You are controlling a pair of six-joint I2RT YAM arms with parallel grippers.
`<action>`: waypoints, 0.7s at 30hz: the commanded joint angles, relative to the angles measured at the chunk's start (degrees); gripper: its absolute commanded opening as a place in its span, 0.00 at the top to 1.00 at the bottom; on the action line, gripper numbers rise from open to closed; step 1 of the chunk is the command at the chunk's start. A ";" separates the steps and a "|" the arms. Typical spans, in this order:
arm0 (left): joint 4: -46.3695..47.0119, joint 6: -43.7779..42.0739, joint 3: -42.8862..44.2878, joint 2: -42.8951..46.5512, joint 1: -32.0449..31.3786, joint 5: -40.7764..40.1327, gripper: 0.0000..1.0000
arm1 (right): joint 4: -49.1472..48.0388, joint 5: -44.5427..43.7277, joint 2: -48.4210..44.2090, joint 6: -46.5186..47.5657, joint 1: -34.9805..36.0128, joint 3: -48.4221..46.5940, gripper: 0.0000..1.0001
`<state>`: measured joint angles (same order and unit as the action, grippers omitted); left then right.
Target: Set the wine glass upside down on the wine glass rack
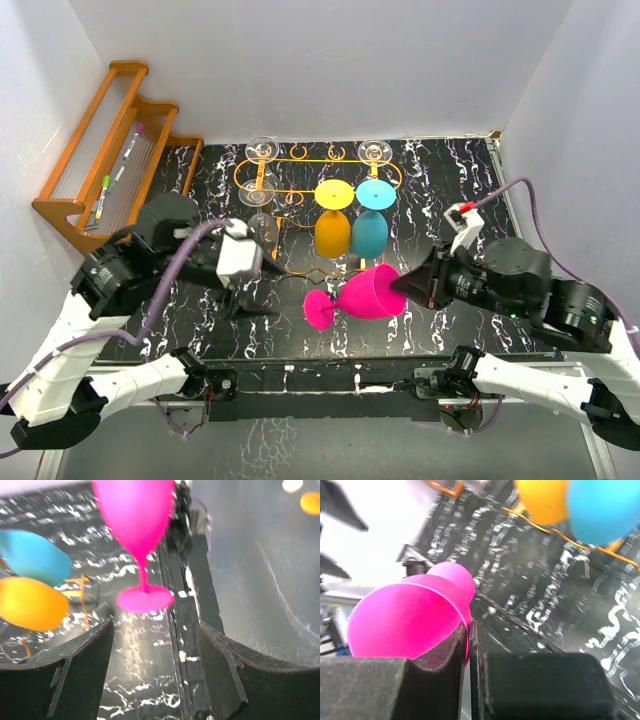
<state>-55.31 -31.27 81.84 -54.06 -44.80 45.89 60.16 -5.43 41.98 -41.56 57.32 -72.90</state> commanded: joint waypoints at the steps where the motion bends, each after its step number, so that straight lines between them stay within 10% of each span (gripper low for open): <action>1: 12.54 12.54 13.35 -1.81 4.94 7.85 0.35 | -10.65 11.03 0.04 6.25 0.13 -3.81 0.92; 8: 26.38 26.66 35.85 -7.37 10.53 -7.70 0.31 | -20.59 12.63 11.22 17.57 0.16 -21.45 0.92; 13: 34.36 39.28 42.88 -12.25 15.71 -20.28 0.28 | -32.48 -6.30 20.65 27.53 0.16 -30.68 0.92; 21: 39.32 55.93 37.39 -16.81 23.45 -12.15 0.28 | -96.08 -6.41 15.32 57.52 0.16 -0.82 0.92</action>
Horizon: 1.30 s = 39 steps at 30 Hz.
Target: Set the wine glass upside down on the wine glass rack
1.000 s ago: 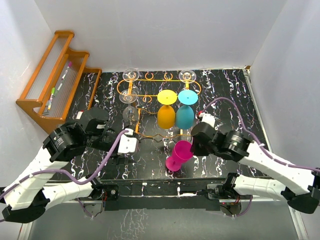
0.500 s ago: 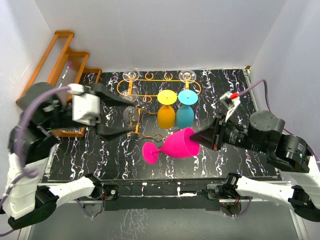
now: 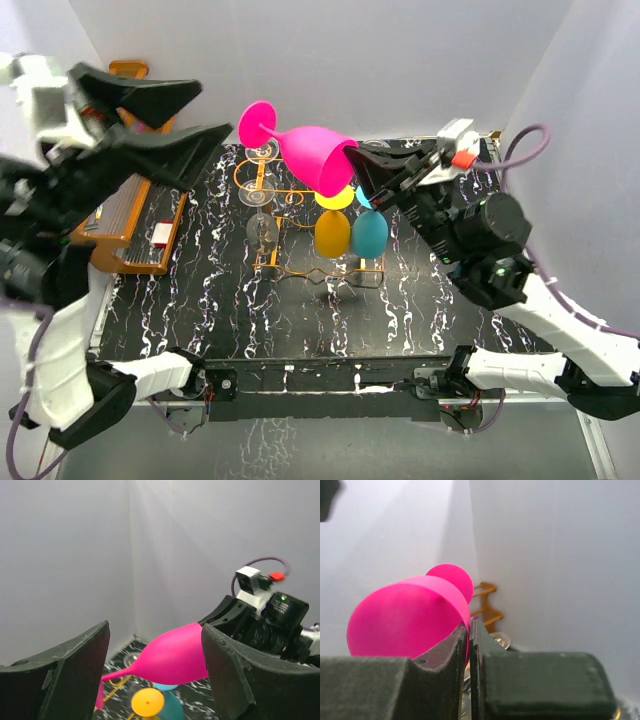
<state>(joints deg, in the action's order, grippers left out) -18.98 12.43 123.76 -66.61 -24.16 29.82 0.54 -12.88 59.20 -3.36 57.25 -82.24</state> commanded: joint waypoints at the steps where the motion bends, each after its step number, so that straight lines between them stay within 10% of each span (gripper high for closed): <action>1: 3.61 13.49 -5.68 -4.54 3.27 5.28 0.28 | -38.49 1.43 -1.73 21.90 0.18 9.49 0.92; 8: 5.42 17.29 -6.82 -8.12 5.46 8.63 0.31 | -50.86 3.54 -3.56 34.99 0.22 18.34 0.92; 30: -0.76 -7.47 -0.88 -19.21 5.44 21.81 0.53 | -43.09 5.39 -6.14 38.40 0.23 23.36 0.92; 39: -1.36 -10.07 -1.52 -18.96 5.46 25.03 0.81 | -43.31 5.54 -5.42 38.18 0.23 24.16 0.92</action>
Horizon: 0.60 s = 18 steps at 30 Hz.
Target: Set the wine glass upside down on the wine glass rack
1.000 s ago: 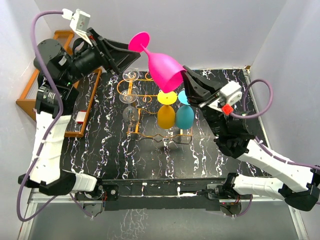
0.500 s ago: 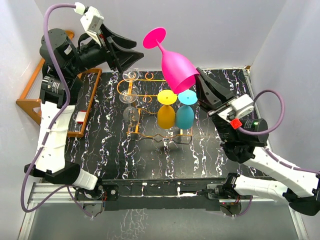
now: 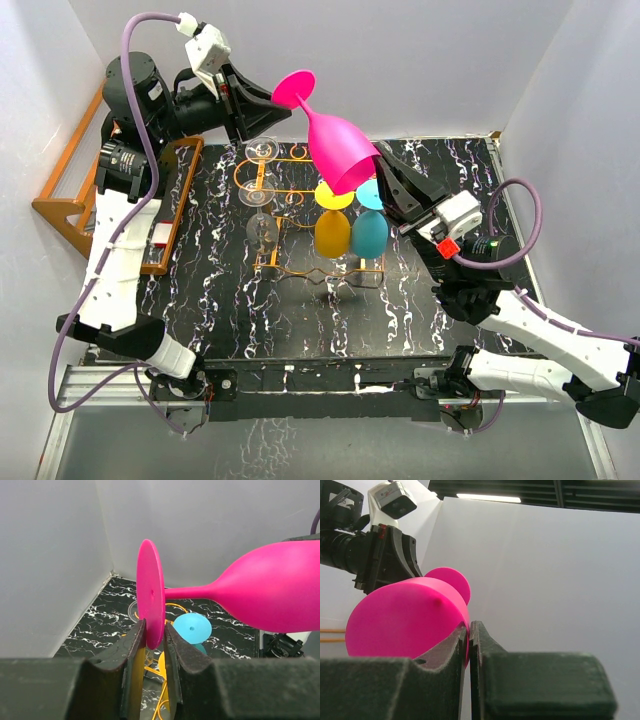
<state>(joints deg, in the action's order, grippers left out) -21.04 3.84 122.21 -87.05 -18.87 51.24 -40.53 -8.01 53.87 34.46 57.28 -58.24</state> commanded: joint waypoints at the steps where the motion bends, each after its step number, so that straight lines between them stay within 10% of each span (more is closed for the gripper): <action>1: 0.85 -1.47 -0.08 1.48 0.16 4.33 0.81 | -2.22 0.94 -0.02 0.15 0.18 0.22 0.92; 9: 3.23 -1.49 -2.77 2.73 0.15 9.54 0.66 | -0.32 3.31 0.82 -2.05 0.20 0.51 0.92; 14: 2.05 -4.87 -2.24 2.95 0.11 9.08 1.00 | -0.81 3.83 0.80 -2.94 0.20 1.06 0.92; 18: -2.16 -12.78 -1.63 3.40 0.15 10.11 1.00 | -0.16 4.10 0.33 -3.86 0.17 1.27 0.92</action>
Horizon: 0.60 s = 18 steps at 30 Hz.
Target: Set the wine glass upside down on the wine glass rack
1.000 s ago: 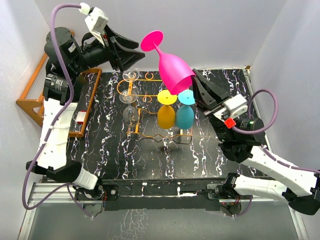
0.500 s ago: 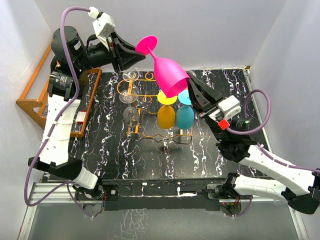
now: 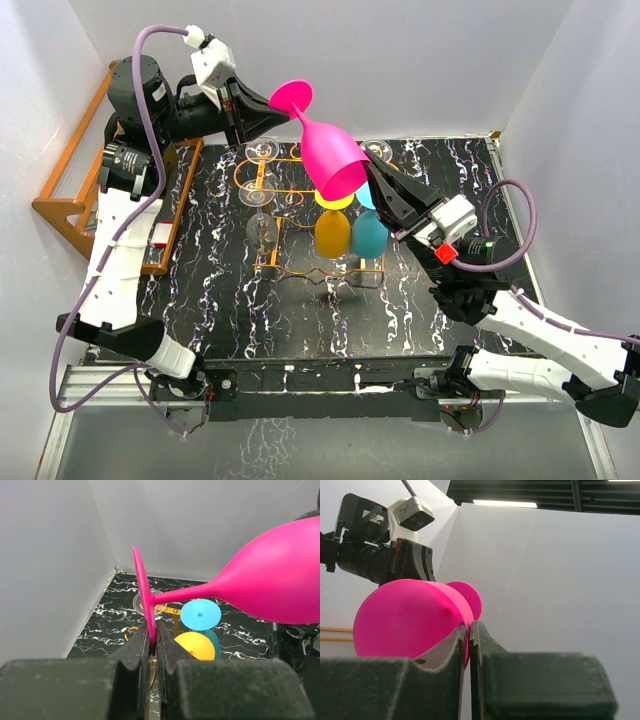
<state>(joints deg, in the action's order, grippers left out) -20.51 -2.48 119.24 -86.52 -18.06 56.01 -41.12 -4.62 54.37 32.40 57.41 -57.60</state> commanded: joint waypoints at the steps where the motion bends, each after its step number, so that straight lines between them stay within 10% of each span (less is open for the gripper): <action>1: -3.60 -8.26 1.25 3.03 -0.66 5.67 1.00 | 0.69 0.85 -0.34 -2.12 0.02 0.71 0.92; 18: -10.11 -24.29 5.36 3.28 -0.66 4.22 1.00 | 6.39 3.05 -0.64 -3.28 0.07 1.39 0.77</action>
<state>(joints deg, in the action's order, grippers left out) -30.96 -25.08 122.72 -85.80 -18.28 56.58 -35.70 -2.04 53.82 29.78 57.47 -55.40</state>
